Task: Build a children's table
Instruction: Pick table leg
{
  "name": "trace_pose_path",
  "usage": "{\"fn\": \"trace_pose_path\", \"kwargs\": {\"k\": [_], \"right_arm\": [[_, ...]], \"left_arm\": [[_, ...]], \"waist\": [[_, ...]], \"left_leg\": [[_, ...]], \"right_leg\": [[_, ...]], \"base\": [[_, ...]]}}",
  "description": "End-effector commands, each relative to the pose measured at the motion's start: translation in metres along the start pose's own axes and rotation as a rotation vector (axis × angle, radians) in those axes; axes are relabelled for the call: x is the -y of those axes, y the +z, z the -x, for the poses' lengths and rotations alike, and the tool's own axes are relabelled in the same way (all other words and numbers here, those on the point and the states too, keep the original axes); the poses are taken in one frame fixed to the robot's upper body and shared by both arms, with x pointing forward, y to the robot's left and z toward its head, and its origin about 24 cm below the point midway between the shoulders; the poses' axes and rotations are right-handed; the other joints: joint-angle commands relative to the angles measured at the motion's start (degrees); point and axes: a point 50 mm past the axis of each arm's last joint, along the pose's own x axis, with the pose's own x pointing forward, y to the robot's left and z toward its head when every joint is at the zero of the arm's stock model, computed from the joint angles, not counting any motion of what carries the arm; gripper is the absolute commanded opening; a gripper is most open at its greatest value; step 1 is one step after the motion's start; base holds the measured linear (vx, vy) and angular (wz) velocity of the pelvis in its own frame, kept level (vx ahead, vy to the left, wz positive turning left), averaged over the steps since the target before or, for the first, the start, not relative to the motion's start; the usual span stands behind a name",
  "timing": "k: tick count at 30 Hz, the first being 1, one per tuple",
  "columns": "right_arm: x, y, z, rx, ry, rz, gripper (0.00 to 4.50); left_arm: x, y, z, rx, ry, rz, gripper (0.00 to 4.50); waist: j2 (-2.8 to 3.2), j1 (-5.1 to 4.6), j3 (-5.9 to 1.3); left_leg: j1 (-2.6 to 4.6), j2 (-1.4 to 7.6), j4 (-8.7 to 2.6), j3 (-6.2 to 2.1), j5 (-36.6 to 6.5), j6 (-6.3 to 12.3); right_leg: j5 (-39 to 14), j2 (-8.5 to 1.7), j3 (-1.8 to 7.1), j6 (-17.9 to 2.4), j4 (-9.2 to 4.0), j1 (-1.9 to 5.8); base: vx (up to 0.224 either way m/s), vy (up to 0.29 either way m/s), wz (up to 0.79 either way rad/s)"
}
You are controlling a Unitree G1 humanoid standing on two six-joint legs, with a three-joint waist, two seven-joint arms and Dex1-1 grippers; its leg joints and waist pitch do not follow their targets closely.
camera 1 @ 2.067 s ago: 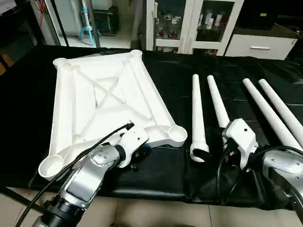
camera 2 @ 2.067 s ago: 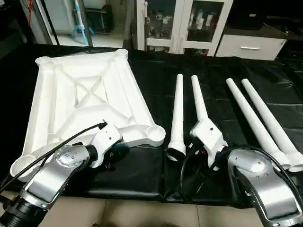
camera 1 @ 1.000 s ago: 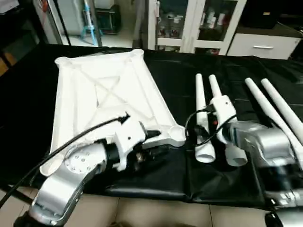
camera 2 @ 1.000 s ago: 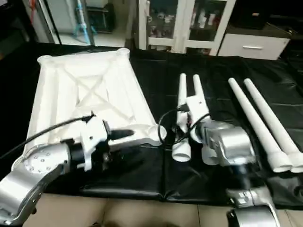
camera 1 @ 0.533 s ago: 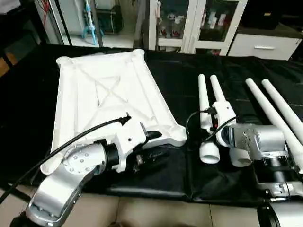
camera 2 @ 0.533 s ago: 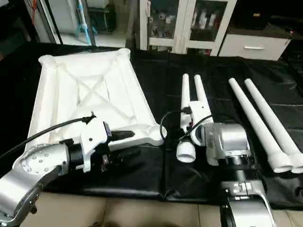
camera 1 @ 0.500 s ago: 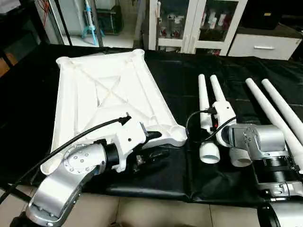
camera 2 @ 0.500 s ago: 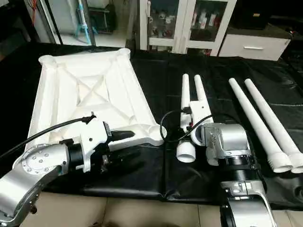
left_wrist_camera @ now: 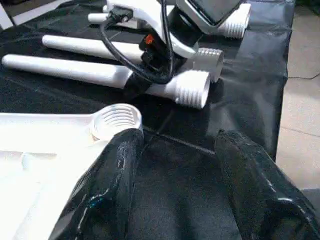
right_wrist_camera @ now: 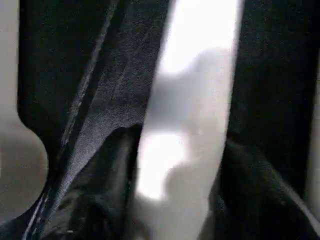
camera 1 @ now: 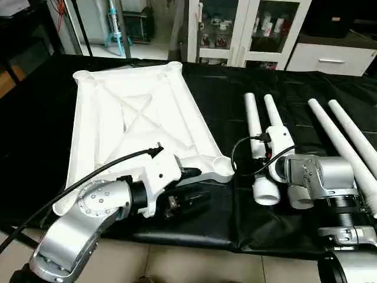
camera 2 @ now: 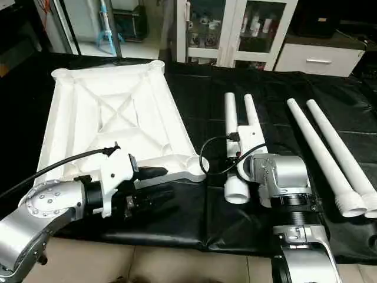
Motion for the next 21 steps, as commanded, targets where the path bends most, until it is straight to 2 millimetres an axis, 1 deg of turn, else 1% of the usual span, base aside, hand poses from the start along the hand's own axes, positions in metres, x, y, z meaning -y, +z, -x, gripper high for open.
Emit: {"fn": "trace_pose_path", "kwargs": {"k": [1,2,4,5,6,7,8,9,10,11,12,14,16,17,18,19,20,21], "right_arm": [[0.003,0.007,0.004,0.039,-0.006,-0.024,2.16],[0.003,0.009,0.006,0.055,-0.002,-0.027,2.08],[0.004,0.013,0.009,0.088,-0.006,-0.024,2.02],[0.004,0.017,0.012,0.131,-0.008,-0.027,1.89],[0.005,0.024,0.017,0.178,-0.01,-0.036,1.89],[0.005,0.024,0.017,0.178,-0.01,-0.036,1.87],[0.005,0.028,0.021,0.21,-0.01,-0.046,1.86],[0.005,0.035,0.028,0.26,0.001,-0.061,1.84],[0.005,0.037,0.03,0.272,0.004,-0.065,1.83],[0.003,0.042,0.036,0.307,0.026,-0.076,1.83],[-0.001,0.049,0.045,0.367,0.081,-0.085,1.83],[-0.006,0.056,0.054,0.438,0.157,-0.09,1.83],[-0.011,0.061,0.063,0.505,0.232,-0.09,1.82],[-0.017,0.064,0.075,0.591,0.341,-0.076,1.82],[-0.017,0.064,0.075,0.591,0.341,-0.076,1.82],[-0.022,0.061,0.088,0.642,0.454,-0.038,1.82],[-0.024,0.055,0.093,0.639,0.522,0.0,1.82],[-0.024,0.055,0.093,0.639,0.522,0.0,1.82]], "left_arm": [[0.001,0.008,0.001,0.014,0.002,-0.034,2.72],[0.001,0.009,0.001,0.021,0.005,-0.032,2.72],[-0.001,0.01,0.001,0.031,0.018,-0.03,2.72],[-0.002,0.011,0.001,0.04,0.036,-0.026,2.72],[-0.006,0.011,0.0,0.051,0.068,-0.022,2.72],[-0.006,0.011,0.0,0.051,0.068,-0.022,2.72],[-0.008,0.012,0.0,0.06,0.088,-0.019,2.72],[-0.011,0.015,0.001,0.08,0.109,-0.007,2.72],[-0.012,0.016,0.001,0.086,0.114,-0.004,2.72],[-0.014,0.019,0.002,0.106,0.117,0.007,2.72],[-0.016,0.023,0.003,0.137,0.128,0.022,2.72],[-0.022,0.027,0.004,0.164,0.157,0.034,2.72],[-0.028,0.031,0.003,0.185,0.197,0.046,2.72],[-0.039,0.037,0.003,0.22,0.273,0.07,2.72],[-0.039,0.037,0.003,0.22,0.273,0.07,2.72],[-0.056,0.047,0.001,0.284,0.376,0.136,2.72],[-0.065,0.06,-0.002,0.371,0.413,0.209,2.72],[-0.065,0.06,-0.002,0.371,0.413,0.209,2.72]], "waist": [[0.31,-0.07,-3.39],[0.19,-0.05,-3.38],[0.21,-0.04,-3.39],[0.59,0.02,-3.44],[0.43,-0.07,-3.41],[0.33,-0.04,-3.45],[0.27,-0.02,-3.46],[0.33,-0.01,-3.45],[0.28,-0.04,-3.48],[0.36,0.01,-3.47],[0.38,0.06,-3.52],[0.31,0.04,-3.5],[0.38,0.11,-3.49],[0.19,0.08,-3.5],[0.19,0.09,-3.47],[0.05,0.12,-3.48],[0.07,0.54,-3.56],[-0.06,0.49,-3.6]], "left_leg": [[0.83,3.27,-4.77,-0.96,-2.96,-2.61],[0.82,3.28,-4.76,-0.93,-2.98,-2.47],[0.74,3.24,-4.71,-0.92,-2.44,-2.33],[0.77,3.23,-4.67,-0.95,-2.01,-2.33],[0.8,3.25,-4.68,-0.91,-2.08,-2.34],[0.78,3.26,-4.63,-0.87,-2.02,-2.26],[0.73,3.23,-4.63,-0.9,-1.73,-2.09],[0.73,3.21,-4.61,-0.87,-1.84,-1.99],[0.69,3.22,-4.6,-0.89,-1.67,-1.73],[0.73,3.21,-4.61,-0.92,-1.53,-1.57],[0.81,3.2,-4.59,-0.92,-1.5,-1.53],[0.73,3.23,-4.6,-0.97,-1.79,-1.04],[0.78,3.31,-4.56,-1.01,-2.0,-0.78],[0.74,3.29,-4.53,-0.95,-2.08,-0.46],[0.7,3.26,-4.51,-0.88,-2.25,-0.27],[0.69,3.36,-4.48,-0.85,-2.13,0.07],[1.0,3.47,-4.29,-0.87,-2.19,0.4],[0.76,3.41,-4.27,-0.85,-1.79,0.56]], "right_leg": [[3.48,-2.52,2.34,-14.17,-3.33,2.21],[3.42,-2.5,2.35,-14.22,-3.3,2.21],[3.86,-2.47,2.36,-14.16,-3.28,2.26],[4.42,-2.47,2.35,-14.08,-3.21,2.24],[4.5,-2.4,2.32,-14.03,-3.29,2.19],[4.83,-2.48,2.39,-14.06,-3.28,2.27],[5.02,-2.47,2.41,-14.02,-3.27,2.34],[4.99,-2.5,2.43,-14.1,-3.27,2.33],[5.28,-2.43,2.46,-14.02,-3.24,2.42],[5.34,-2.4,2.43,-13.91,-3.26,2.37],[5.36,-2.39,2.4,-13.9,-3.24,2.35],[5.67,-2.37,2.41,-14.08,-3.22,2.4],[5.39,-2.46,2.4,-14.08,-3.24,2.35],[5.25,-2.45,2.44,-14.17,-3.26,2.4],[5.28,-2.42,2.5,-14.02,-3.3,2.46],[5.42,-2.53,2.57,-14.19,-3.36,2.57],[5.93,-2.61,2.6,-14.7,-3.4,2.38],[6.46,-2.63,2.63,-15.04,-3.32,2.71]], "base": [[0.0,0.0,0.0],[0.0,0.0,0.0],[0.0,0.0,0.0],[0.0,0.0,0.0],[0.0,0.0,0.0],[0.0,0.0,0.0],[0.0,0.0,0.0],[0.0,0.0,0.0],[0.0,0.0,0.0],[0.0,0.0,0.0],[0.0,0.0,0.0],[0.0,0.0,0.0],[0.0,0.0,0.0],[0.0,0.0,0.0],[0.0,0.0,0.0],[0.0,0.0,0.0],[0.0,0.0,0.0],[0.0,0.0,0.0]]}}
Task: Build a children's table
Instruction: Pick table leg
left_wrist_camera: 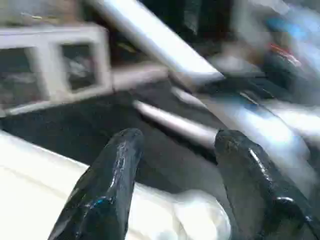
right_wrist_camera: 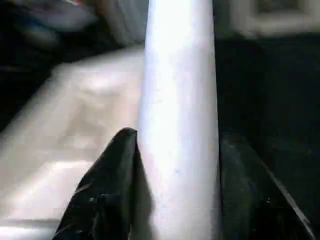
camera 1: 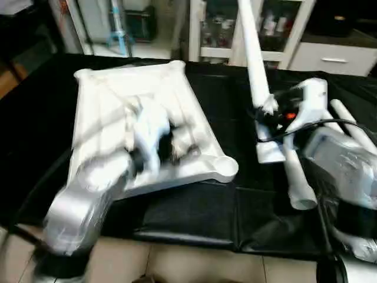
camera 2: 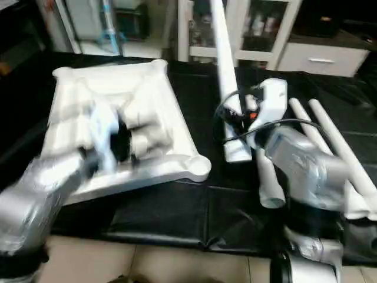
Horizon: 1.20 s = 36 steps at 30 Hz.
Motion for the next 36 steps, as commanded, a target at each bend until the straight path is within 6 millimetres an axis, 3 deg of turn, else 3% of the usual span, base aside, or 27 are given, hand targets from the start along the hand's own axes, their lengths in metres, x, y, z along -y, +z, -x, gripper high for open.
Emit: {"fn": "trace_pose_path", "kwargs": {"k": [1,2,3,4,5,7,8,14,22,30,31,32,36], "right_arm": [[-0.009,0.001,0.011,0.003,0.132,0.027,1.82],[-0.013,-0.001,0.016,-0.012,0.199,0.04,1.82],[-0.016,-0.001,0.02,-0.01,0.25,0.038,1.82],[-0.02,0.0,0.023,-0.003,0.297,0.04,1.82],[-0.021,0.0,0.024,0.001,0.309,0.048,1.82],[-0.022,0.001,0.026,0.009,0.319,0.068,1.82],[-0.024,0.004,0.024,0.035,0.293,0.09,1.82],[-0.035,0.011,0.019,0.095,0.242,0.217,1.82],[-0.045,0.005,0.011,0.068,0.235,0.348,1.82],[-0.052,0.003,0.006,0.076,0.232,0.427,1.82],[-0.053,0.002,0.005,0.085,0.224,0.437,1.82],[-0.053,0.002,0.005,0.085,0.224,0.437,1.82],[-0.053,0.003,0.003,0.103,0.198,0.46,1.82]], "left_arm": [[-0.005,0.017,-0.009,0.093,0.031,0.116,2.72],[-0.002,0.026,-0.015,0.144,-0.007,0.171,2.72],[0.001,0.031,-0.018,0.167,-0.038,0.205,2.72],[0.004,0.036,-0.024,0.187,-0.055,0.247,2.72],[0.004,0.038,-0.026,0.192,-0.06,0.266,2.72],[0.005,0.04,-0.029,0.197,-0.068,0.298,2.72],[0.007,0.043,-0.032,0.199,-0.082,0.316,2.72],[0.007,0.047,-0.041,0.144,-0.087,0.408,2.72],[0.014,0.053,-0.043,0.188,-0.152,0.486,2.72],[0.012,0.043,-0.049,0.109,-0.09,0.462,2.72],[0.008,0.04,-0.051,0.093,-0.047,0.464,2.72],[0.008,0.04,-0.051,0.093,-0.047,0.464,2.72],[0.003,0.039,-0.052,0.102,0.001,0.476,2.72]], "waist": [[-0.42,0.06,-3.71],[-0.44,0.7,-3.88],[-0.54,0.74,-3.82],[-1.08,0.74,-3.82],[-1.07,0.71,-3.8],[-1.13,0.65,-3.68],[-1.5,0.68,-3.67],[-1.43,0.56,-3.45],[-1.33,0.77,-3.56],[-1.03,0.77,-3.55],[-0.74,0.82,-3.58],[-0.95,0.71,-3.58],[-0.8,0.75,-3.64]], "left_leg": [[0.67,3.43,-4.22,-1.03,-1.23,1.07],[0.82,3.4,-3.97,-0.93,-0.69,1.39],[0.78,3.51,-3.97,-0.97,-0.46,1.86],[0.3,3.34,-3.97,-0.96,0.4,3.06],[0.27,3.31,-3.87,-1.07,0.97,4.02],[0.32,3.34,-3.79,-0.99,0.92,4.49],[0.28,3.37,-3.82,-0.95,1.01,4.64],[0.49,3.36,-4.0,-0.98,0.11,3.19],[0.37,3.3,-3.91,-1.01,0.86,3.44],[0.41,3.36,-4.0,-1.15,0.46,3.07],[0.39,3.32,-3.94,-1.19,0.53,3.13],[0.38,3.24,-3.89,-1.1,0.14,3.14],[0.46,3.37,-3.97,-1.21,0.25,2.89]], "right_leg": [[6.84,-2.88,2.56,-15.75,-3.28,2.92],[6.95,-3.07,2.5,-16.53,-3.3,3.03],[7.16,-3.11,2.54,-16.9,-3.3,2.93],[7.3,-3.08,2.48,-16.97,-3.21,3.16],[6.52,-3.09,2.4,-16.89,-3.22,2.97],[4.31,-3.17,2.45,-16.45,-3.53,2.82],[2.9,-3.22,2.45,-16.0,-3.58,2.81],[-1.31,-2.96,2.33,-14.14,-4.02,2.36],[1.47,-2.9,2.37,-14.13,-3.83,2.46],[2.07,-2.85,2.37,-13.72,-3.84,2.49],[2.66,-2.83,2.36,-13.88,-3.71,2.51],[2.66,-2.79,2.39,-13.72,-3.88,2.48],[3.21,-2.86,2.38,-13.98,-3.79,2.58]], "base": [[0.0,0.0,0.0],[0.0,0.0,0.0],[0.0,0.0,0.0],[0.0,0.0,0.0],[0.0,0.0,0.0],[0.0,0.0,0.0],[0.0,0.0,0.0],[0.0,0.0,0.0],[0.0,0.0,0.0],[0.0,0.0,0.0],[0.0,0.0,0.0],[0.0,0.0,0.0],[0.0,0.0,0.0]]}}
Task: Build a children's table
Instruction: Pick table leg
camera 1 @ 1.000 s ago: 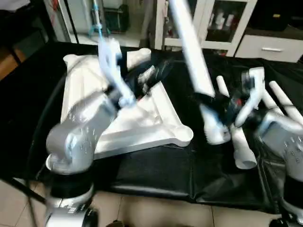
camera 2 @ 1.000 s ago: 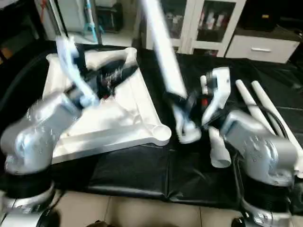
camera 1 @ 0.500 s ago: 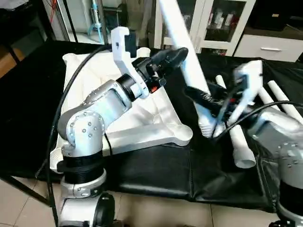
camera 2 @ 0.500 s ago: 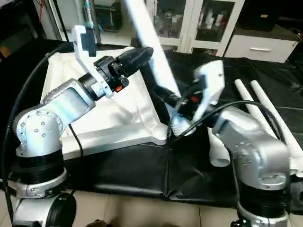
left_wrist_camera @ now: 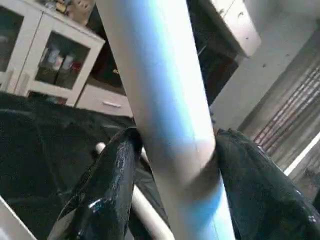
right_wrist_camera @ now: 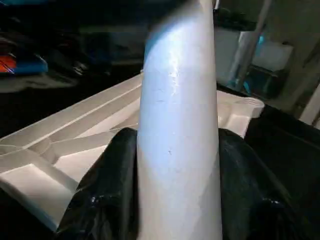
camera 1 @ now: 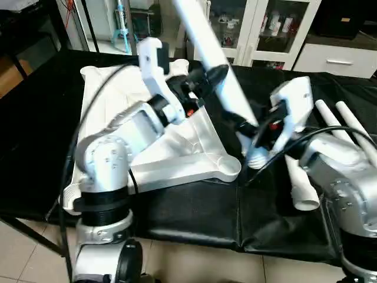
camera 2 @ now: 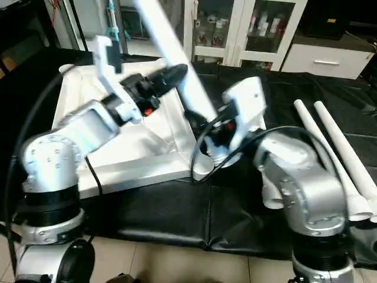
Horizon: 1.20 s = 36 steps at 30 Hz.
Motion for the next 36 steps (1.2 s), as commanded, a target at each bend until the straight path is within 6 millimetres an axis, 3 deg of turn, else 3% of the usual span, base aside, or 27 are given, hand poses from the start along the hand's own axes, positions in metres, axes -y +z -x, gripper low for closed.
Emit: {"fn": "trace_pose_path", "kwargs": {"k": [1,3,11,14,19,21,36], "right_arm": [[-0.001,0.008,0.001,0.043,-0.011,0.043,1.82],[-0.001,0.009,0.001,0.05,-0.017,0.044,1.82],[-0.006,0.003,-0.001,0.035,0.008,0.052,1.82],[-0.009,0.001,-0.003,0.031,0.023,0.058,1.82],[-0.013,0.001,-0.007,0.031,0.052,0.067,1.82],[-0.013,0.001,-0.007,0.033,0.051,0.068,1.82],[-0.017,0.0,-0.008,0.038,0.088,0.073,1.82]], "left_arm": [[0.001,0.006,-0.003,0.018,0.013,-0.016,2.72],[0.001,0.007,-0.004,0.026,0.016,-0.011,2.72],[0.007,0.008,-0.006,0.043,-0.025,0.038,2.72],[0.012,0.008,-0.008,0.044,-0.056,0.057,2.37],[0.015,0.006,-0.009,0.036,-0.063,0.059,2.3],[0.015,0.005,-0.009,0.035,-0.066,0.061,2.0],[0.007,0.003,-0.007,0.028,-0.036,0.117,1.84]], "waist": [[-0.43,-0.05,-3.84],[-0.23,0.02,-3.86],[-0.3,-0.06,-3.81],[-0.43,-0.04,-3.82],[-0.37,-0.06,-3.77],[-0.39,-0.06,-3.8],[-0.33,-0.06,-3.81]], "left_leg": [[0.67,3.35,-4.01,-1.33,0.08,2.19],[0.69,3.32,-3.97,-1.32,-0.12,2.24],[0.66,3.35,-3.98,-1.3,-0.7,2.33],[0.65,3.38,-4.01,-1.34,-0.66,2.47],[0.65,3.37,-4.01,-1.33,-0.86,2.54],[0.68,3.36,-3.99,-1.34,-0.75,2.59],[0.71,3.36,-3.94,-1.34,-0.36,2.82]], "right_leg": [[3.47,-2.8,2.38,-14.2,-3.6,2.85],[3.65,-2.89,2.4,-14.39,-3.57,2.87],[3.69,-2.89,2.38,-14.89,-3.6,2.91],[3.77,-2.88,2.38,-14.87,-3.58,2.96],[3.19,-2.87,2.39,-14.7,-3.67,2.91],[3.27,-2.88,2.4,-14.56,-3.66,2.91],[3.65,-2.81,2.38,-14.68,-3.58,2.88]], "base": [[0.0,0.0,0.0],[0.0,0.0,0.0],[0.0,0.0,0.0],[0.0,0.0,0.0],[0.0,0.0,0.0],[0.0,0.0,0.0],[0.0,0.0,0.0]]}}
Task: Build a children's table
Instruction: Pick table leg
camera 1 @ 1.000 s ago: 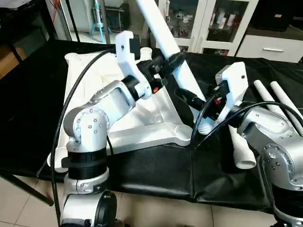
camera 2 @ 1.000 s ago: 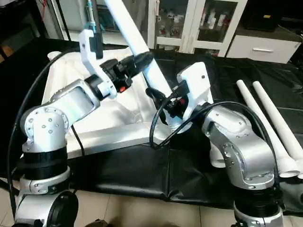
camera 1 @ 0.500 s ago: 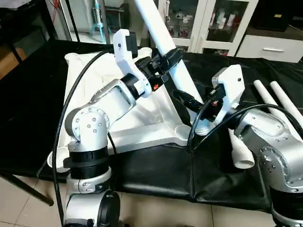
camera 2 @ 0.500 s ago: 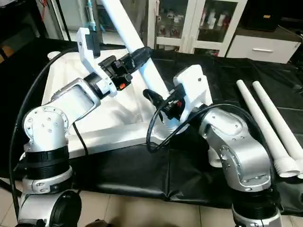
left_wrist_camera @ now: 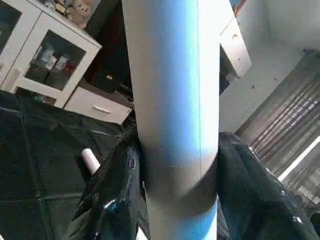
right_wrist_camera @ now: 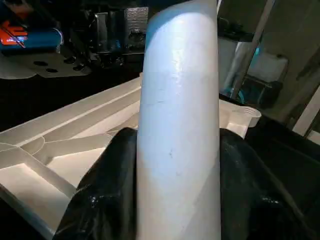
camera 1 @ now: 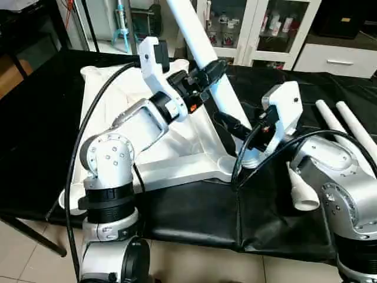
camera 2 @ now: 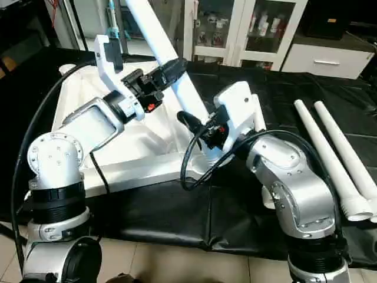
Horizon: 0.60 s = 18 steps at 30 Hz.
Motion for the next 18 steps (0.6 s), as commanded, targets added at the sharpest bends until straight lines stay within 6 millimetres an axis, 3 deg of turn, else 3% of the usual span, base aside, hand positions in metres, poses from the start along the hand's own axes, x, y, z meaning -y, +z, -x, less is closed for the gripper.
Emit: {"fn": "trace_pose_path", "kwargs": {"k": [1,8,9,18], "right_arm": [[-0.0097,0.0045,-0.0033,0.022,0.077,0.021,1.82],[-0.01,0.0036,-0.0024,0.019,0.072,0.027,1.82],[-0.01,0.0034,-0.0023,0.018,0.072,0.029,1.82],[-0.012,0.0032,-0.0026,0.013,0.084,0.041,1.82]], "left_arm": [[0.0049,-0.0013,-0.0043,-0.02,-0.02,0.004,1.84],[0.0057,0.0002,-0.0036,-0.022,-0.022,0.02,1.84],[0.0046,0.0002,-0.0041,-0.025,-0.007,0.027,2.4],[0.0048,0.0003,-0.0045,-0.044,-0.009,-0.019,2.99]], "waist": [[-0.33,-0.01,-3.8],[-0.07,-0.03,-3.83],[-0.13,-0.04,-3.85],[-0.07,-0.04,-3.84]], "left_leg": [[0.73,3.38,-3.96,-1.32,-0.42,2.78],[0.73,3.33,-3.95,-1.35,-0.71,2.29],[0.73,3.3,-3.93,-1.34,-0.7,2.29],[0.79,3.38,-3.97,-1.38,-0.8,2.41]], "right_leg": [[3.69,-2.81,2.38,-14.71,-3.58,2.87],[4.22,-2.8,2.36,-14.85,-3.54,2.93],[4.3,-2.78,2.35,-14.84,-3.56,2.94],[4.14,-2.76,2.35,-14.59,-3.58,2.89]], "base": [[0.0,0.0,0.0],[0.0,0.0,0.0],[0.0,0.0,0.0],[0.0,0.0,0.0]]}}
